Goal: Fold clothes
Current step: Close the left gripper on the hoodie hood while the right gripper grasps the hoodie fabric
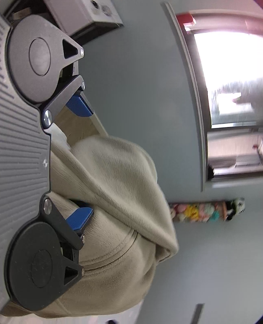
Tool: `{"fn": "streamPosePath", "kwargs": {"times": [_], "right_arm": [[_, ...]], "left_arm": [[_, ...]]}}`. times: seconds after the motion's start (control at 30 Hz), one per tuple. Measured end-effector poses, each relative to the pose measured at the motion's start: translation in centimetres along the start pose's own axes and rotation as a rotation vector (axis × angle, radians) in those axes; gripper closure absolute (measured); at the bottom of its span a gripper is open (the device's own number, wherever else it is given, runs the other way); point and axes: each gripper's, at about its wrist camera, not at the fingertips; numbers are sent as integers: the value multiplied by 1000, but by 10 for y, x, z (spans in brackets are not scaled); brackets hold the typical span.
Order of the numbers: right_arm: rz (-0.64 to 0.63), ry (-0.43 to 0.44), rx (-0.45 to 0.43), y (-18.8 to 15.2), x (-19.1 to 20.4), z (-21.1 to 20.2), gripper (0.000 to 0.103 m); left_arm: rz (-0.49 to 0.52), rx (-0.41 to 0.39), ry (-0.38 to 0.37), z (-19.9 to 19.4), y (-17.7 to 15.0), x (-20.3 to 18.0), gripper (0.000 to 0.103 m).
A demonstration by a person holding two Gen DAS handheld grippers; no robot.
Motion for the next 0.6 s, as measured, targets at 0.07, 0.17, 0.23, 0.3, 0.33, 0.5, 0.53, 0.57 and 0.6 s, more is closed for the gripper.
{"fn": "streamPosePath", "kwargs": {"times": [0.07, 0.17, 0.23, 0.3, 0.33, 0.5, 0.53, 0.57, 0.6], "right_arm": [[37, -8, 9, 9, -8, 13, 1], [95, -22, 28, 20, -20, 32, 1], [123, -19, 42, 27, -25, 45, 2], [154, 8, 67, 32, -27, 56, 8], [169, 22, 79, 34, -27, 62, 16], [244, 84, 147, 40, -28, 83, 38], [237, 78, 143, 40, -26, 81, 44], [222, 73, 135, 40, -23, 78, 57], [196, 69, 120, 41, -19, 72, 61]], "left_arm": [[31, 38, -5, 15, 5, -3, 21], [8, 89, -35, 31, 6, -1, 30], [-17, 94, -56, 38, 7, 4, 31], [-30, 104, -68, 45, 8, 7, 34], [-37, 111, -70, 48, 8, 8, 37], [-133, 143, -62, 60, 10, 20, 62], [-146, 146, -59, 60, 10, 21, 71], [-158, 148, -55, 60, 11, 23, 76], [-161, 148, -42, 59, 14, 22, 82]]}}
Point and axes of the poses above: each gripper's, at about its wrist camera, not at the fingertips, and z roughly the way its jaws point, x to its left, y to its top, and after that the axes turned 15 degrees about -y, right-handed
